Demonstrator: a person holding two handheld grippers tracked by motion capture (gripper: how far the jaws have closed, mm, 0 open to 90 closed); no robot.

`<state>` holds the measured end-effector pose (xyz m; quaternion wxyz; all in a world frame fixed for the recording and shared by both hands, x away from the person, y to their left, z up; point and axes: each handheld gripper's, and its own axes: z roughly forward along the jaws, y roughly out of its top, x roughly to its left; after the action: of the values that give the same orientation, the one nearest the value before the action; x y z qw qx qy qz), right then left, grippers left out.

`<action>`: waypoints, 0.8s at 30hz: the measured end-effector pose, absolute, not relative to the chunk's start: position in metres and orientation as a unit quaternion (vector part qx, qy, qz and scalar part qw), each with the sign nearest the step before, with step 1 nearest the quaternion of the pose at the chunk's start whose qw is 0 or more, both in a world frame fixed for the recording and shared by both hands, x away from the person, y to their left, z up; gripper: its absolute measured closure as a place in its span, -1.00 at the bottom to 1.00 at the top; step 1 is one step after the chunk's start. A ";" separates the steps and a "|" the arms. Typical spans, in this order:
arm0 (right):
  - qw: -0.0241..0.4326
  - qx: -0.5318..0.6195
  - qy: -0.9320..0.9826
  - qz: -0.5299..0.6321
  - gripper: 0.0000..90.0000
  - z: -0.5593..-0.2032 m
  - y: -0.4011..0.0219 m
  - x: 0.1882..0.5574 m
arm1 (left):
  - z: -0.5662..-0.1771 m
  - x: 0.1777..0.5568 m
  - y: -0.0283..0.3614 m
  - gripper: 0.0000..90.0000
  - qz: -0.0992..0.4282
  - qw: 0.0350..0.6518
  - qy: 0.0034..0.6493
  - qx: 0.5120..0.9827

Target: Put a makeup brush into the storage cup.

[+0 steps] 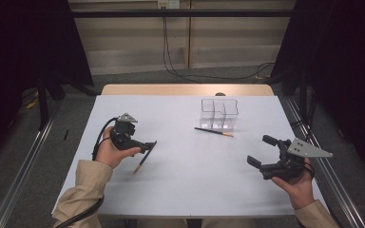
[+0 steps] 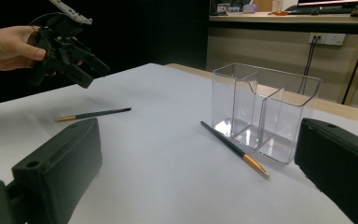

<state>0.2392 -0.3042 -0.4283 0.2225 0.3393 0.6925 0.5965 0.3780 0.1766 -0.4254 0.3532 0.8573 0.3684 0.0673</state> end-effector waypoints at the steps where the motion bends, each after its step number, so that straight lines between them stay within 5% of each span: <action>1: 0.222 0.340 0.692 0.596 -1.00 -0.428 -0.304 0.239 | -0.426 0.379 0.176 -1.00 0.061 0.345 0.370 0.860; 24: 0.223 0.336 0.694 0.596 -1.00 -0.429 -0.303 0.239 | -0.425 0.383 0.162 -0.91 0.030 0.217 0.382 0.898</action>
<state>0.2394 -0.3032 -0.4286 0.2230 0.3358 0.6943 0.5962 0.3831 0.1616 -0.4250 0.2166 0.8979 0.3821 0.0301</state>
